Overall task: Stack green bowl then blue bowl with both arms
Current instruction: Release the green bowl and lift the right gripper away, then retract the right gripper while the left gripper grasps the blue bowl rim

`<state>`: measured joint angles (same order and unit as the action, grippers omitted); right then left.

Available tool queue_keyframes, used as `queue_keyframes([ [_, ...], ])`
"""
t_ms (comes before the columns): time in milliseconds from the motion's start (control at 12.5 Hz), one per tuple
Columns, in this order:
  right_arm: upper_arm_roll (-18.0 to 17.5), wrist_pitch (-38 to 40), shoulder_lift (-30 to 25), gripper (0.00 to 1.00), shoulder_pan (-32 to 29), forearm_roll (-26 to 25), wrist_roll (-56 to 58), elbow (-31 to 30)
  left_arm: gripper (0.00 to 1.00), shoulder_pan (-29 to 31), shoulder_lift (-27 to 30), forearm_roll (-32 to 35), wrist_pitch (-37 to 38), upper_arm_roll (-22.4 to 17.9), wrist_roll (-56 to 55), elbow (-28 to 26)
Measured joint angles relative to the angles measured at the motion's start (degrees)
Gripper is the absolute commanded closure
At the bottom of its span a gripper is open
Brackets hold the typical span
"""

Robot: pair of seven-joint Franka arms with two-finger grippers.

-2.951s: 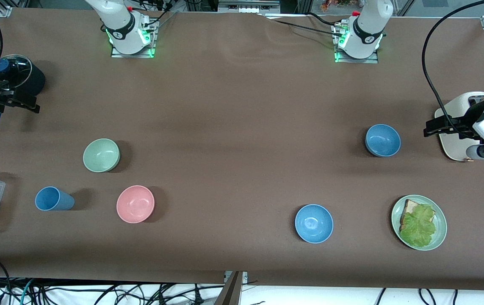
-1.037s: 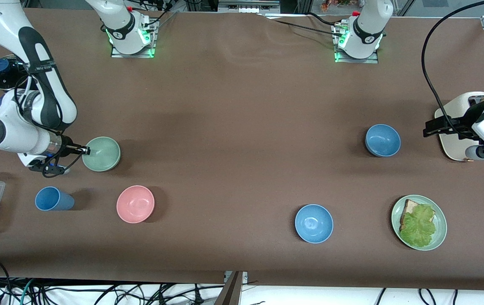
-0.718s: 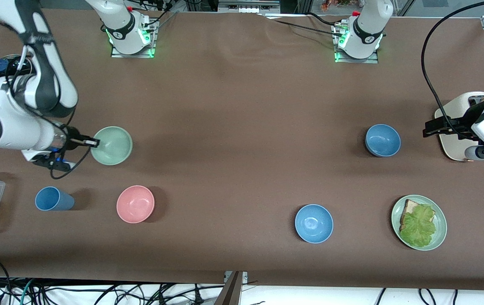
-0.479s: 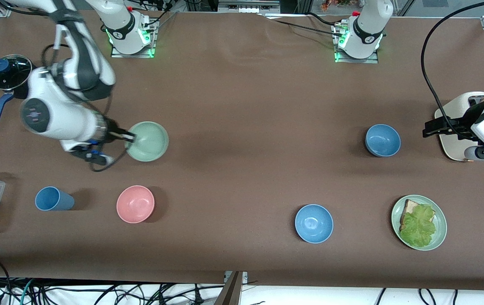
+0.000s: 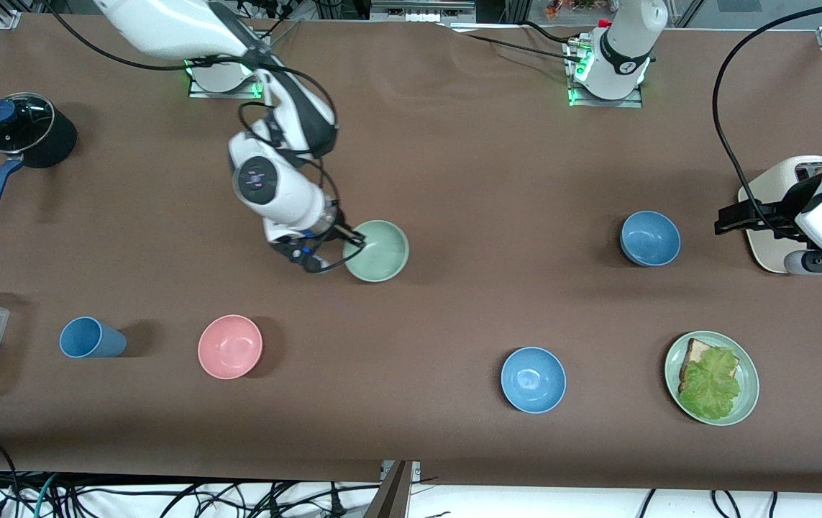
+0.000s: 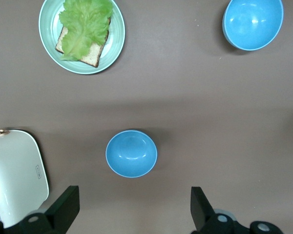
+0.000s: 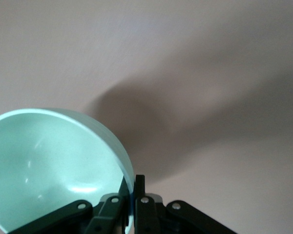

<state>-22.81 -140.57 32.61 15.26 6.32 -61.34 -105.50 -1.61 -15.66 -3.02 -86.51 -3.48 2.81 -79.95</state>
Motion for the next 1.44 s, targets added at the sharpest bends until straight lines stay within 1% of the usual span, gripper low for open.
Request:
queue_keyframes([
  [80, 0.1, -1.0, 2.0, 1.0, 1.8, 0.0, -2.7, 1.6, 0.0, 0.2, -0.4, -0.4, 0.0, -0.1, 0.0, 0.0],
  [160, 0.1, -1.1, 3.4, 0.94, 2.8, 0.0, -4.1, 3.0, 0.0, 0.3, -0.8, -0.6, 0.0, -0.2, 0.0, 0.0],
  [319, 0.1, -1.1, 5.1, 0.01, 4.1, 0.0, -4.8, 4.3, 0.0, 0.4, -1.2, -0.7, 0.0, -0.2, 0.0, -0.2],
  [638, 0.2, -1.0, 5.2, 0.01, 4.6, 0.0, -5.0, 5.2, 0.0, 0.2, -1.8, -0.7, -0.3, -0.2, 0.0, -3.8],
  [798, 1.1, -0.2, 3.1, 0.01, 4.3, 0.0, -5.0, 6.6, 0.0, 0.2, -2.2, -0.7, -1.7, -0.2, 0.0, -6.8],
  [877, 2.6, 0.4, 0.7, 0.01, 4.2, -0.1, -5.0, 7.1, 0.0, 0.3, -2.3, -0.7, -3.2, -0.3, 0.1, -8.6],
  [957, 5.0, 2.2, -2.4, 0.01, 4.0, -0.1, -4.8, 7.4, 0.0, 0.3, -2.3, -0.7, -5.2, -0.6, 0.6, -10.6],
  [1037, 7.9, 5.9, -5.9, 0.01, 3.8, -0.2, -3.6, 7.6, 0.0, 0.3, -2.3, -0.7, -7.9, -1.2, 1.6, -13.0],
  [1117, 11.2, 11.2, -9.4, 0.01, 3.5, -0.3, 0.2, 7.6, 0.0, 0.4, -2.4, -0.7, -10.8, -2.2, 3.3, -15.7],
  [1276, 18.3, 22.7, -15.1, 0.01, 3.3, -0.1, 13.0, 7.9, 0.0, 1.2, -2.6, -0.7, -17.6, -4.1, 8.5, -22.1],
  [1436, 25.9, 34.5, -17.7, 0.01, 3.0, -0.2, 26.1, 10.8, 0.01, 3.1, -2.7, -1.9, -26.0, -4.8, 12.9, -29.0],
])
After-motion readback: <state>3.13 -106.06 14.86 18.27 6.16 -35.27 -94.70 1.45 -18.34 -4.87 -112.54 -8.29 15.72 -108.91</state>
